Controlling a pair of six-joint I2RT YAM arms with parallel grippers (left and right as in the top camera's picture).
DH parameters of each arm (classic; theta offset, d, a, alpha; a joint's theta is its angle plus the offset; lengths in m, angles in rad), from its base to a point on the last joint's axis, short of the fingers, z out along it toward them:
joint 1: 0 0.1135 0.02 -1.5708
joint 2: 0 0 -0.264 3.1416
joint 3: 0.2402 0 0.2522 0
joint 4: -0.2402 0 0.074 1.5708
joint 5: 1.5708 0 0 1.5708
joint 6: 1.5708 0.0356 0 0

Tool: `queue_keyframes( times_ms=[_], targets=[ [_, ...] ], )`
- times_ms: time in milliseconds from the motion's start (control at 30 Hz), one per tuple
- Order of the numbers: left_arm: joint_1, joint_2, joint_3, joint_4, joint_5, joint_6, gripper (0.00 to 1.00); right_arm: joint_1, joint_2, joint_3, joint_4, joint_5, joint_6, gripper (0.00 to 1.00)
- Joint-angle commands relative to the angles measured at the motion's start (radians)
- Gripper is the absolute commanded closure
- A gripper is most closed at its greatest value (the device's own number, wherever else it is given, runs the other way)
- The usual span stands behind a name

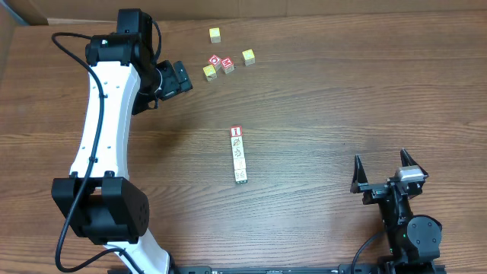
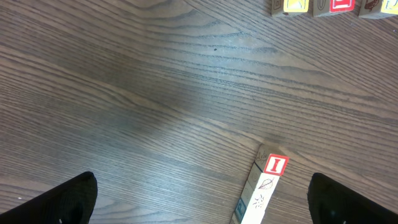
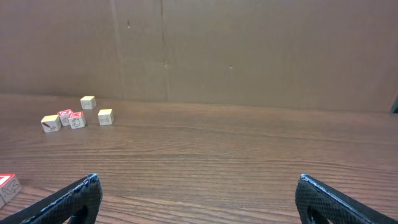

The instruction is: Flip 5 blocks

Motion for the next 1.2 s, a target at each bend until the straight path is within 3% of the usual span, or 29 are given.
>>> queue_keyframes(
  times_ms=[0,400,900,1167],
  targets=[
    [-0.007,0.011,0.001,0.002,-0.007,0.001,0.00,-0.008,-0.007,-0.011,0.006,-0.006,-0.003,0.00],
    [-0.031,-0.039,0.001,0.002,-0.007,0.001,0.00,-0.008,-0.007,-0.011,0.006,-0.006,-0.003,0.00],
    [-0.061,-0.518,0.001,0.001,-0.007,0.001,0.00,-0.008,-0.007,-0.011,0.006,-0.006,-0.003,0.00],
    [-0.061,-0.651,0.001,-0.042,-0.067,0.062,0.00,-0.008,-0.007,-0.011,0.006,-0.006,-0.003,0.00]
  ],
)
